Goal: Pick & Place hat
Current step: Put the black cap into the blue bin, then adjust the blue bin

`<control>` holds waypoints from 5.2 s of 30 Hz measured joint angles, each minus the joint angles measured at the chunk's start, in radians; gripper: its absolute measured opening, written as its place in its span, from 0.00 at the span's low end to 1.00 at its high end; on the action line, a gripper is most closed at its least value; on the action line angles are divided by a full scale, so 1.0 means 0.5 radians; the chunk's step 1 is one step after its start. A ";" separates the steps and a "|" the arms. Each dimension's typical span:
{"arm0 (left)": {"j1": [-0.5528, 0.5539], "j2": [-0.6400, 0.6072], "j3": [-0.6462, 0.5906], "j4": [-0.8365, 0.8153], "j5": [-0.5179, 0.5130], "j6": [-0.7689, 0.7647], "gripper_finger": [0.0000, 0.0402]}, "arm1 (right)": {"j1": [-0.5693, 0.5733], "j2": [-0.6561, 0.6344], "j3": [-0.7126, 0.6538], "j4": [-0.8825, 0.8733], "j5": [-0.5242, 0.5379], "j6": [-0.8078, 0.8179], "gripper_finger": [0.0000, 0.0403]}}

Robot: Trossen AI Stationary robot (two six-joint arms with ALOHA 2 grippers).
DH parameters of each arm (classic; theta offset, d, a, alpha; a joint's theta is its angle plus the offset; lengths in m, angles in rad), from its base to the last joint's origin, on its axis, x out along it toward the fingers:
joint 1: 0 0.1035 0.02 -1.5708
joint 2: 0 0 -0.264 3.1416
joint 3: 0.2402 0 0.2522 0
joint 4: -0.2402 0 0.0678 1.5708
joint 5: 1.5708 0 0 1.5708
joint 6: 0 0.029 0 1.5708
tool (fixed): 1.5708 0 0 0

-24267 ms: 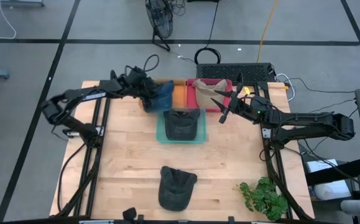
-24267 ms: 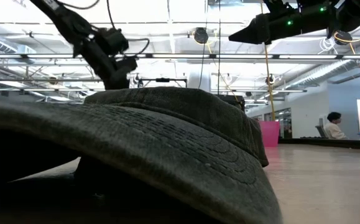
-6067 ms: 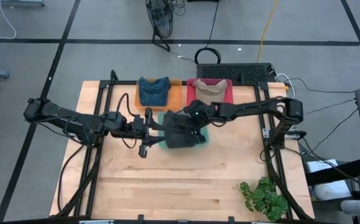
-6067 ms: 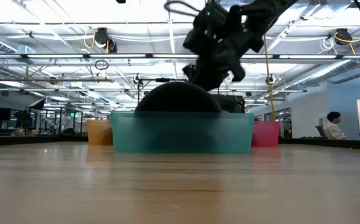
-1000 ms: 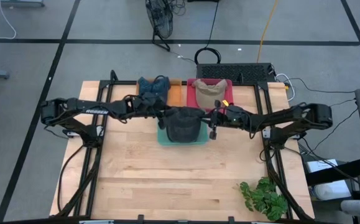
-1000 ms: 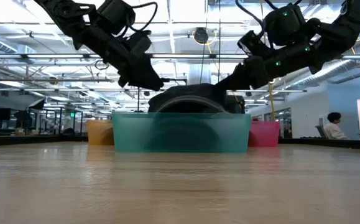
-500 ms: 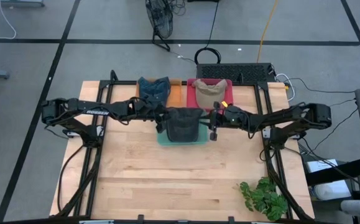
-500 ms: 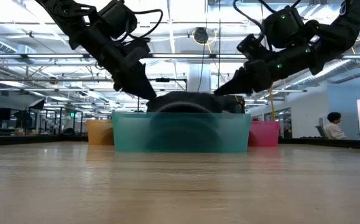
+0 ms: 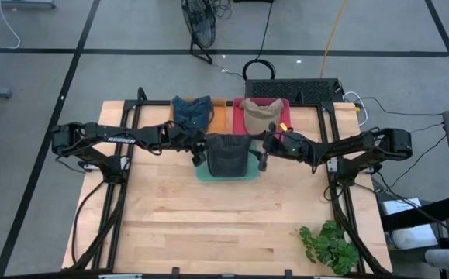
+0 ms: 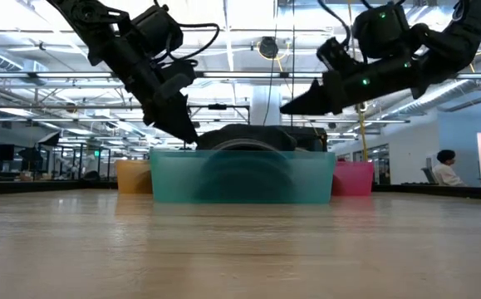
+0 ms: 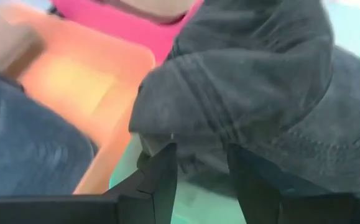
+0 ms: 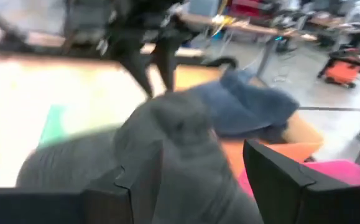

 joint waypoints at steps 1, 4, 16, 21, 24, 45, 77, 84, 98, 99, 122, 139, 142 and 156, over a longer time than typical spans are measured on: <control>0.002 -0.008 0.000 0.025 -0.001 0.021 0.37 | 0.000 0.003 0.000 0.048 0.033 0.047 0.50; 0.018 -0.022 0.001 0.238 -0.002 0.099 0.37 | -0.005 0.101 0.003 0.184 0.175 0.177 0.45; 0.056 0.251 0.002 0.630 -0.010 0.018 0.37 | -0.007 0.475 -0.001 0.384 0.319 0.307 0.20; 0.124 0.359 0.003 0.570 0.132 0.018 0.37 | -0.007 0.567 0.000 0.523 0.196 0.276 0.15; 0.155 0.368 0.005 0.528 0.166 0.013 0.37 | -0.007 0.580 0.000 0.507 0.194 0.235 0.13; 0.144 0.369 0.002 0.570 0.153 0.062 0.37 | -0.004 0.255 0.000 0.251 0.203 0.045 0.22; 0.148 0.323 0.001 0.671 0.142 0.076 0.37 | 0.254 0.868 0.637 -0.340 -0.185 0.365 0.28; 0.146 0.260 0.001 0.687 0.145 0.074 0.37 | 0.221 0.866 0.640 -0.431 -0.290 0.410 0.28; 0.066 -0.018 0.002 0.607 0.149 0.070 0.37 | 0.298 0.438 0.612 -0.564 -0.328 0.350 0.28; 0.055 -0.040 0.005 0.595 0.148 0.069 0.37 | 0.310 0.399 0.602 -0.553 -0.328 0.339 0.28; -0.112 -0.111 -0.001 -0.480 0.043 -0.087 0.37 | 0.206 -0.425 0.195 -1.219 0.152 0.397 0.28; -1.022 -0.083 0.002 -0.188 -0.208 -0.060 0.25 | 0.857 -0.458 0.163 -1.349 0.280 0.483 0.28; -1.152 -0.041 0.004 -0.232 -0.335 -0.147 0.22 | 1.005 -0.407 0.164 -1.305 0.434 0.574 0.28; -1.138 0.316 0.001 -0.344 -0.593 -0.394 0.07 | 1.038 0.294 0.165 -0.740 0.518 0.663 0.28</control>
